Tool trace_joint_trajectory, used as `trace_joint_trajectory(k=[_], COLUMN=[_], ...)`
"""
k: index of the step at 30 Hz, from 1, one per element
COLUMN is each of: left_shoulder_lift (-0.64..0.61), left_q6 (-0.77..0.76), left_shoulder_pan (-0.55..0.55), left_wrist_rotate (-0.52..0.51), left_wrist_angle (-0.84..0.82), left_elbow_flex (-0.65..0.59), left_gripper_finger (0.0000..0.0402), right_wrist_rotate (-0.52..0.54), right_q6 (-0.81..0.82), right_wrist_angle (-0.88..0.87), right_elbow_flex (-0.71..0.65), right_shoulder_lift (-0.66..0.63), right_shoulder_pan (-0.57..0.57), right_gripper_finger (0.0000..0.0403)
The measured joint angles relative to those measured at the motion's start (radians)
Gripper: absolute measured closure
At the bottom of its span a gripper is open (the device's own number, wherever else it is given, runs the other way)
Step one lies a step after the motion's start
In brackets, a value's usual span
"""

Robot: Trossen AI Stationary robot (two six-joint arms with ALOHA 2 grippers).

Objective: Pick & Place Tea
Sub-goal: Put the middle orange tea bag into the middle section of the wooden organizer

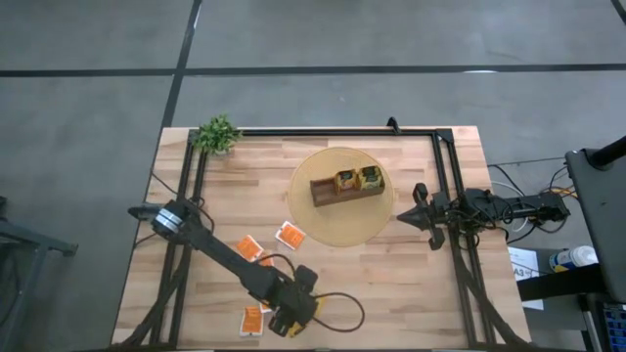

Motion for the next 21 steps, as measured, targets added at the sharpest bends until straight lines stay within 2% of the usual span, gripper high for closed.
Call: trace_joint_trajectory(k=[6, 21], left_shoulder_lift=[-0.002, 0.028], left_q6=[0.005, 0.051], left_shoulder_pan=[-0.006, -0.007], left_wrist_rotate=[-0.069, -0.063], left_wrist_angle=[-0.015, 0.036], left_elbow_flex=[-0.001, -0.001], left_gripper_finger=[0.0131, 0.0131], right_wrist_rotate=[0.000, 0.000], right_q6=[0.000, 0.000], right_wrist_angle=[0.000, 0.000], right_elbow_flex=[0.000, 0.000], right_shoulder_lift=[0.000, 0.000], right_shoulder_pan=[0.000, 0.000], right_gripper_finger=[0.0394, 0.0394])
